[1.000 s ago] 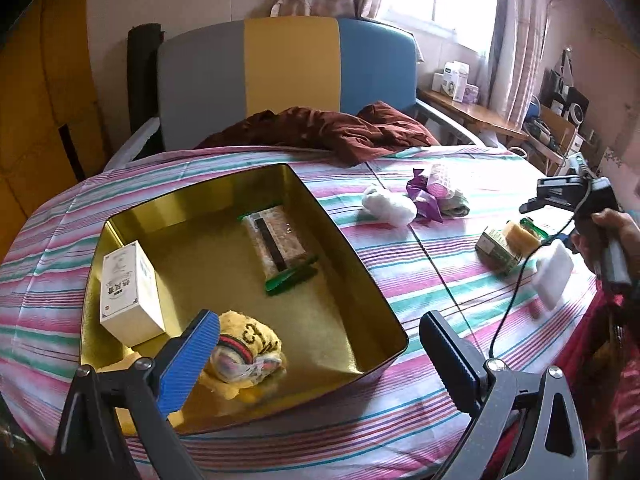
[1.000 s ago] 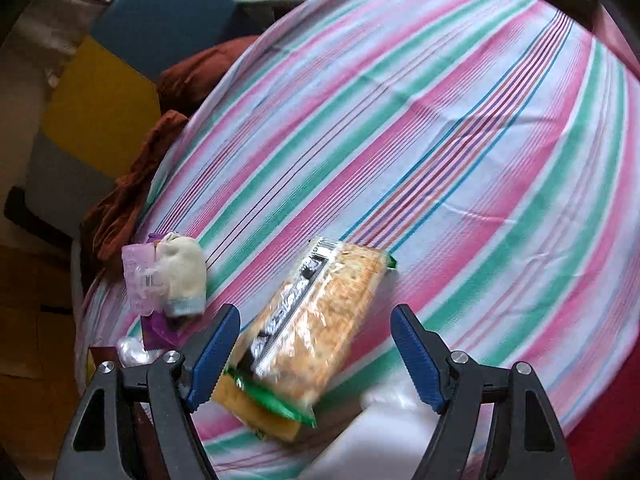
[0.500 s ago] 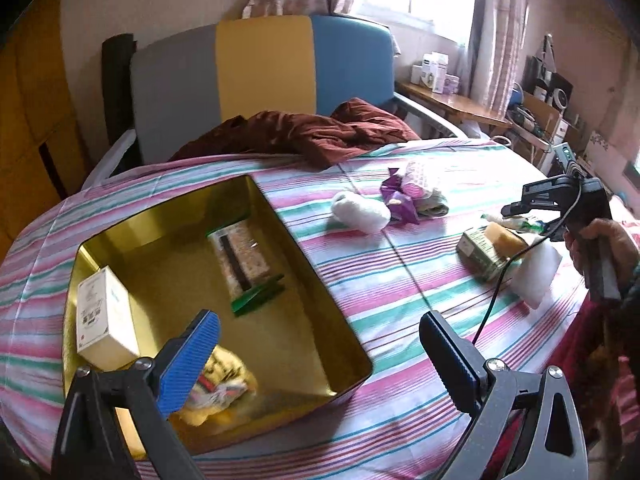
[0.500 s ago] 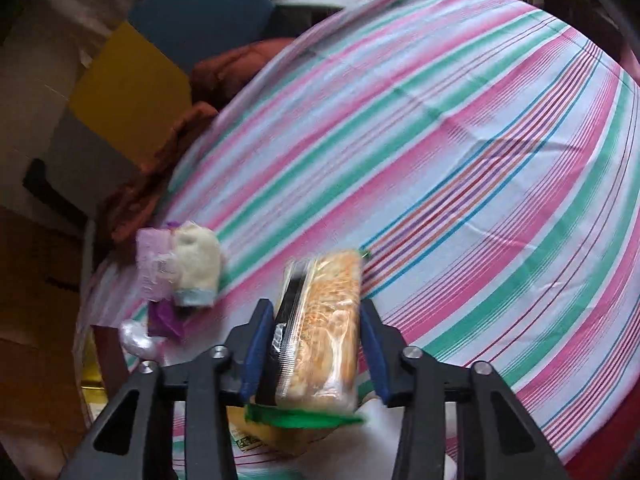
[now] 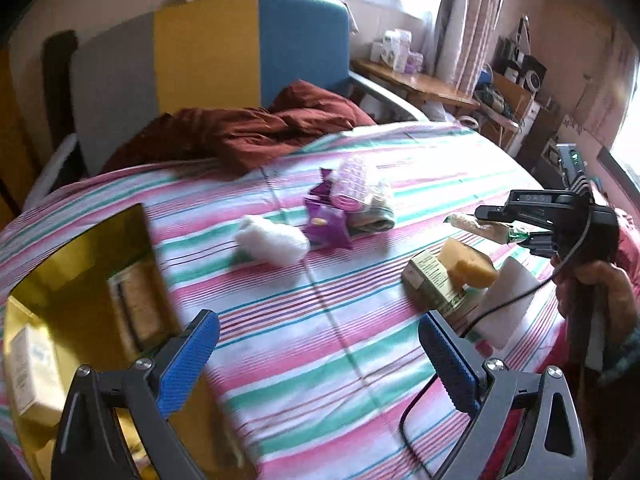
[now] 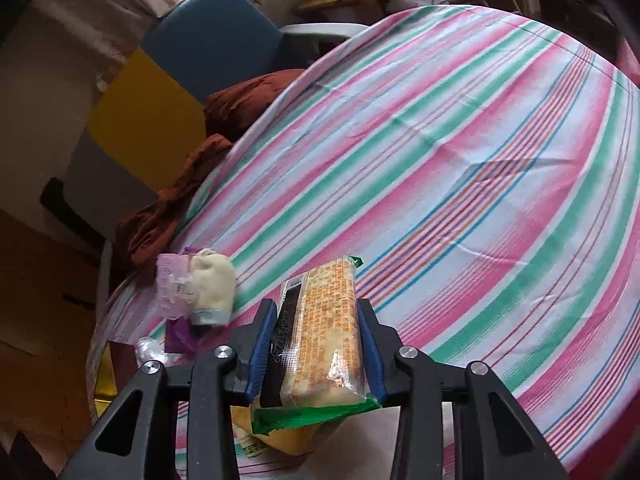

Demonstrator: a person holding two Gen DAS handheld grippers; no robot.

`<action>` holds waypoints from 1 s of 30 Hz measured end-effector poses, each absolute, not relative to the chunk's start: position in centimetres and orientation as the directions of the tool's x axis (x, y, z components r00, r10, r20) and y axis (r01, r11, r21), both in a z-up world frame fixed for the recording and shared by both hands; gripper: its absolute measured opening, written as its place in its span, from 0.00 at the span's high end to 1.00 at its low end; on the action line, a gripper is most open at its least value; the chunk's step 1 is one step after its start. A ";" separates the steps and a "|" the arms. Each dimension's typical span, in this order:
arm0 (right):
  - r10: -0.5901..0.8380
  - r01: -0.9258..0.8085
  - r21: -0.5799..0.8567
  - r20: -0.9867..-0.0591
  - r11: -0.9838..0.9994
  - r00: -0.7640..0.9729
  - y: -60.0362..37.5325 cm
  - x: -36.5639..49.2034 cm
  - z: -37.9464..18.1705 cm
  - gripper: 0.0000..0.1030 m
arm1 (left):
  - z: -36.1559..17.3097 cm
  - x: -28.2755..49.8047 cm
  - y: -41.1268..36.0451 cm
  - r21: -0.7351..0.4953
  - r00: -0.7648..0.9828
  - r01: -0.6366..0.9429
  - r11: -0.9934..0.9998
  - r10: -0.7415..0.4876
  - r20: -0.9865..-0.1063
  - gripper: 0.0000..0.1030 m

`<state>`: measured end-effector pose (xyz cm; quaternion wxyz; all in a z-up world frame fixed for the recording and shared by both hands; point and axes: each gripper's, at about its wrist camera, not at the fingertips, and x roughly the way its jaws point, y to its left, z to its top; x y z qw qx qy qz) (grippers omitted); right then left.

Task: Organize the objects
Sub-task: 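Grasp the green box with left tool while right tool holds the cracker packet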

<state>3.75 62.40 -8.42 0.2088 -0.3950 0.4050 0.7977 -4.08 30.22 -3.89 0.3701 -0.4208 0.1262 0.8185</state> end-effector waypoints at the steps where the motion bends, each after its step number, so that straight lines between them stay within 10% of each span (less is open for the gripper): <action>1: 0.018 -0.660 0.469 -0.807 -0.587 -0.590 62.5 3.8 -8.5 0.61 | -4.2 -4.2 31.2 -0.101 -0.361 -0.717 -0.690 0.492 -0.792 0.06; 10: -0.032 -0.655 0.455 -0.834 -0.603 -0.551 62.6 3.1 -9.6 0.61 | -8.0 -5.2 39.2 -0.175 -0.182 -0.776 -0.607 0.480 -0.858 0.19; 30: -0.071 -0.662 0.471 -0.841 -0.583 -0.536 63.3 2.8 -10.3 0.46 | -11.5 -5.1 42.0 -0.316 -0.028 -0.766 -0.560 0.521 -0.853 0.16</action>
